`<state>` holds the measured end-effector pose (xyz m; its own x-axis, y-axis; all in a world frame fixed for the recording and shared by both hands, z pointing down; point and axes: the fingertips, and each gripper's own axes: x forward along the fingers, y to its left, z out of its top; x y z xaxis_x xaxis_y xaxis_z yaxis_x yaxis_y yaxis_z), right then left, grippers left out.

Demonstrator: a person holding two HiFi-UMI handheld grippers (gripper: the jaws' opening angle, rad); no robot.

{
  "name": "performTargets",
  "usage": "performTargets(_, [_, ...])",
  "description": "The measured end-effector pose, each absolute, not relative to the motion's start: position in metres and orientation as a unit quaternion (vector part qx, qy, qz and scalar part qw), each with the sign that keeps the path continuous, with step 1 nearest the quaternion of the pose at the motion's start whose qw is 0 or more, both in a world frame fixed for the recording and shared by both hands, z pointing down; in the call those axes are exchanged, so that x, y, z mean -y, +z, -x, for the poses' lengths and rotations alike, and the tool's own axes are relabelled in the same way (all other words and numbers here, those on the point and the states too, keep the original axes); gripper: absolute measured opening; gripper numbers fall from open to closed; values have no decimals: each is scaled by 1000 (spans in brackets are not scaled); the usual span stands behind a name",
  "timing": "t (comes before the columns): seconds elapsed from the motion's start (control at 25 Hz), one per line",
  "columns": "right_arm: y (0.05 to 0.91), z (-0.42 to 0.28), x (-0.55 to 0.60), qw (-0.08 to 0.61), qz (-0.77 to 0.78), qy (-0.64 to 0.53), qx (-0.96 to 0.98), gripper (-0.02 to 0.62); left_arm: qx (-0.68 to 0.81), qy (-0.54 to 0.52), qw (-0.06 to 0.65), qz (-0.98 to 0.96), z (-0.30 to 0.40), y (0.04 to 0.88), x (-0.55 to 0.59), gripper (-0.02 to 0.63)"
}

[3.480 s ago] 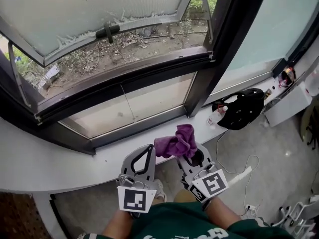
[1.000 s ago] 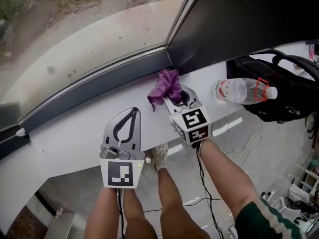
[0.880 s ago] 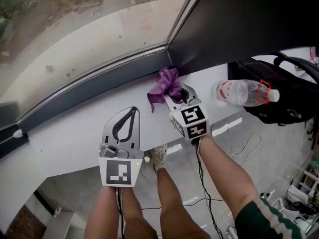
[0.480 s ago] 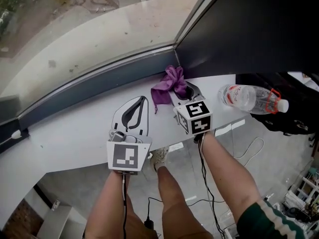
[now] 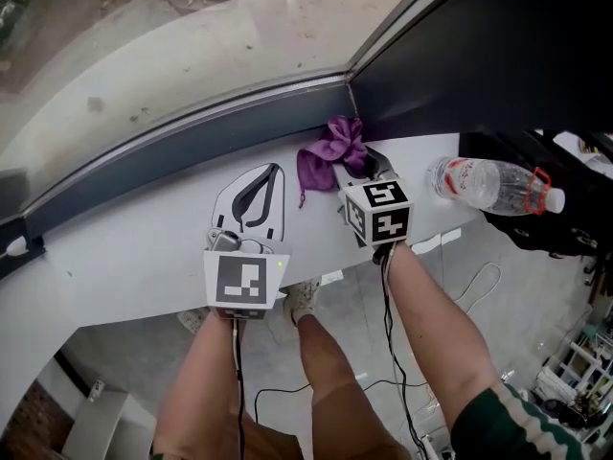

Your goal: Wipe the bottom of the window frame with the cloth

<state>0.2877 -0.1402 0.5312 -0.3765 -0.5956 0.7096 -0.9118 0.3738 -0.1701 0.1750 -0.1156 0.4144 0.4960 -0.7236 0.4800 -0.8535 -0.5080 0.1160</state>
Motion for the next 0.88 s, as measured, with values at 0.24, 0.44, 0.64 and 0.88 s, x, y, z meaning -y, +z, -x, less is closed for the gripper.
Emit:
performTargets(0.24, [531, -283, 137, 306, -491, 257, 774, 114, 478, 184, 185, -838, -158, 416, 115, 9])
performTargets(0.44, [531, -280, 137, 312, -495, 255, 770, 112, 475, 186, 177, -842, -158, 409, 115, 9])
performTargets(0.64, [531, -264, 132, 317, -481, 249, 778, 114, 486, 175, 186, -836, -149, 405, 114, 9])
performTargets(0.88, [532, -246, 128, 321, -474, 248, 781, 112, 491, 177, 187, -832, -136, 405, 108, 9])
